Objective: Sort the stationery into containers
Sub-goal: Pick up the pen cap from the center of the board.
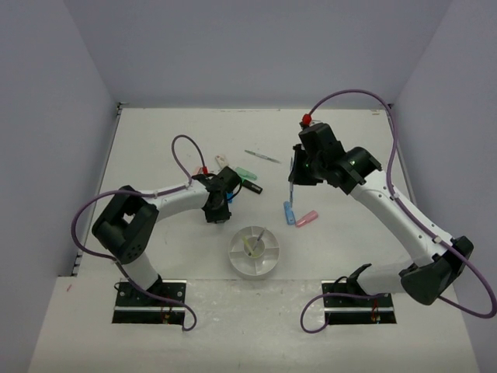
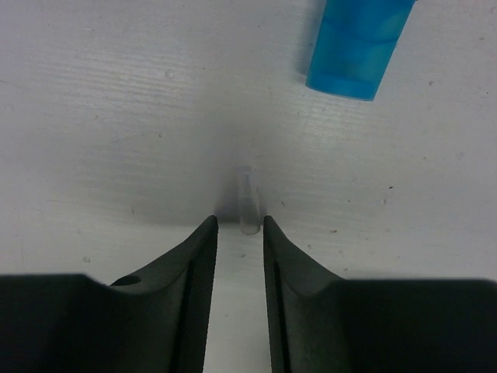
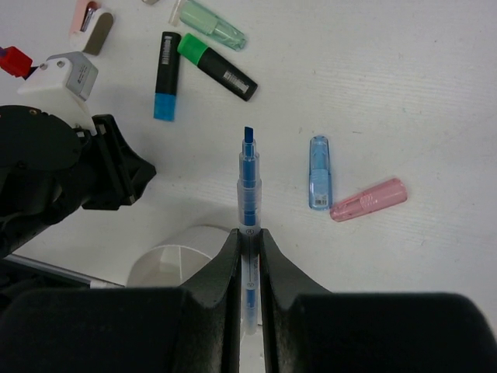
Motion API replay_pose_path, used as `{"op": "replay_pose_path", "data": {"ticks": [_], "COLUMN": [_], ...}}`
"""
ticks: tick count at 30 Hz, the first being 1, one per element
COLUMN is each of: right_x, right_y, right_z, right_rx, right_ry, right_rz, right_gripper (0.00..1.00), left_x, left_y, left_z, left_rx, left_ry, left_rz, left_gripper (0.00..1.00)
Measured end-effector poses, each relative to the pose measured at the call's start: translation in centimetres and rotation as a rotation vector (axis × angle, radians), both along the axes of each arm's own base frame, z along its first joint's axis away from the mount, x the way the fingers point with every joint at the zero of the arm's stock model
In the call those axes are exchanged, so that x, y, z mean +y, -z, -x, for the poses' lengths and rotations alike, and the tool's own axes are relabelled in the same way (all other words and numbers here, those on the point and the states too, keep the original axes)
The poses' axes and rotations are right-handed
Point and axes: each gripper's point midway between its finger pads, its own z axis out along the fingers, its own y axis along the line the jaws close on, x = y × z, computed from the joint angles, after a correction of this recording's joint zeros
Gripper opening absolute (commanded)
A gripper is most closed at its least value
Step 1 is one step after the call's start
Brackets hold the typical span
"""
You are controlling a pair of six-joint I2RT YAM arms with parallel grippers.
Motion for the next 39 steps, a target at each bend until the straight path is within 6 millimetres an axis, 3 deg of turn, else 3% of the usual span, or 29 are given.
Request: {"op": "replay_pose_path", "data": {"ticks": [4, 11, 18, 20, 21, 27, 31, 33, 35, 39], "right_x": [0.1, -0.2, -0.2, 0.0, 0.1, 1.6, 2.7, 3.5, 4.4, 7.0], "right_y": [0.2, -0.9, -0.6, -0.5, -0.4, -0.3, -1.2, -2.3, -4.0, -7.5], "right_z": [0.4, 1.0, 1.7, 1.8, 1.9, 3.5, 5.3, 6.5, 7.9, 10.5], "right_rx": [0.009, -0.022, -0.012, -0.006, -0.003, 0.005, -0.024, -0.049, -0.077, -0.1], "right_ry": [-0.01, -0.016, -0.029, -0.036, -0.042, -0.162, -0.284, -0.358, -0.432, -0.579], "right_rz": [-0.009, -0.04, -0.056, -0.063, -0.068, -0.144, -0.23, -0.303, -0.392, -0.601], "right_gripper": [0.0, 0.0, 0.0, 0.0, 0.0, 0.0, 0.0, 0.0, 0.0, 0.0], "left_x": [-0.2, -0.2, -0.4, -0.4, -0.4, -0.5, -0.1, -0.4, -1.2, -4.5], "left_y": [0.2, 0.3, 0.3, 0.4, 0.4, 0.3, -0.7, -3.1, -7.0, -20.5], "left_z": [-0.2, -0.5, -0.8, -0.9, -0.9, -1.1, -1.3, -1.9, -3.1, -5.8], "left_rx": [-0.005, -0.014, -0.031, -0.032, -0.033, -0.044, -0.072, -0.132, -0.237, -0.612], "left_ry": [0.0, -0.002, 0.004, 0.008, 0.009, 0.019, 0.037, 0.066, 0.103, 0.185], "left_rz": [0.002, 0.004, 0.0, -0.002, -0.003, 0.001, -0.009, 0.02, 0.083, 0.363], "left_gripper": [0.17, 0.2, 0.19, 0.03, 0.0, 0.0, 0.0, 0.0, 0.0, 0.0]}}
